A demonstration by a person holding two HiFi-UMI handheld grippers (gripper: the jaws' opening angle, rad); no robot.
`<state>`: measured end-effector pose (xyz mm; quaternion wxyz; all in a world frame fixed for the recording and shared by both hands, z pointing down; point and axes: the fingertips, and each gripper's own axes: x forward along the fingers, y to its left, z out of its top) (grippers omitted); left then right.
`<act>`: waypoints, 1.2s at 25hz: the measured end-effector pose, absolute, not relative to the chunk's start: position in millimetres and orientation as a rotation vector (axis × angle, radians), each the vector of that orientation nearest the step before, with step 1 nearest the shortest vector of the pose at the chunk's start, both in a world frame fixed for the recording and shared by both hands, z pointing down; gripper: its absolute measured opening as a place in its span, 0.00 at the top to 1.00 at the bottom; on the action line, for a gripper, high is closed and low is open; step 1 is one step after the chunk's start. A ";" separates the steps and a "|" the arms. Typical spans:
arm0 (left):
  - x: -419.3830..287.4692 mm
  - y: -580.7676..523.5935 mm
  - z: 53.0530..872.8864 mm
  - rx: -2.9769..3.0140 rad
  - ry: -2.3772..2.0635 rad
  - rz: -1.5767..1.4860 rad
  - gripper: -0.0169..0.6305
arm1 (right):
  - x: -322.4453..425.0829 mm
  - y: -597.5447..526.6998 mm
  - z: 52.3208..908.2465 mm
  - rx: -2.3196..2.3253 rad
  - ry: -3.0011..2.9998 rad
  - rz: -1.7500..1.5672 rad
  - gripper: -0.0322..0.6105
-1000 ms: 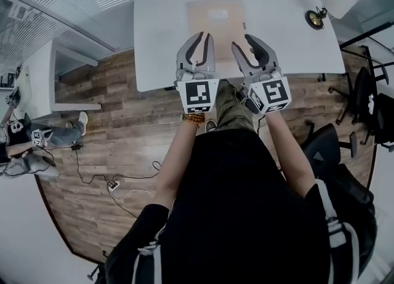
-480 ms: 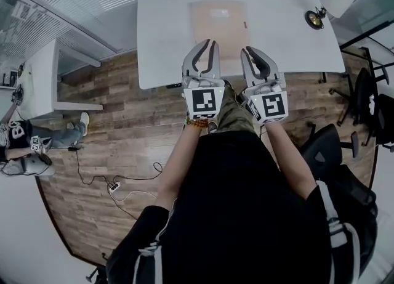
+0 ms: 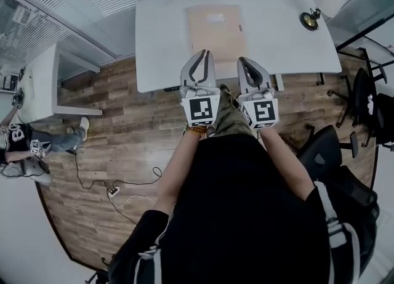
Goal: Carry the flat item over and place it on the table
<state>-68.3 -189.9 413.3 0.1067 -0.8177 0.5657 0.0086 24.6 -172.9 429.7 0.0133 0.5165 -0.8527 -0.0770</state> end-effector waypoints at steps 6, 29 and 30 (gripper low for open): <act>-60.0 -179.2 425.6 -2.415 1.677 0.003 0.92 | 25.8 -160.0 444.8 1.606 -2.623 -0.216 0.94; -61.3 -184.0 460.4 -2.468 1.745 -0.080 0.92 | 38.1 -157.4 475.9 1.586 -2.567 -0.094 0.94; -62.0 -186.8 461.8 -2.471 1.752 -0.079 0.92 | 38.3 -158.9 477.3 1.581 -2.565 -0.092 0.94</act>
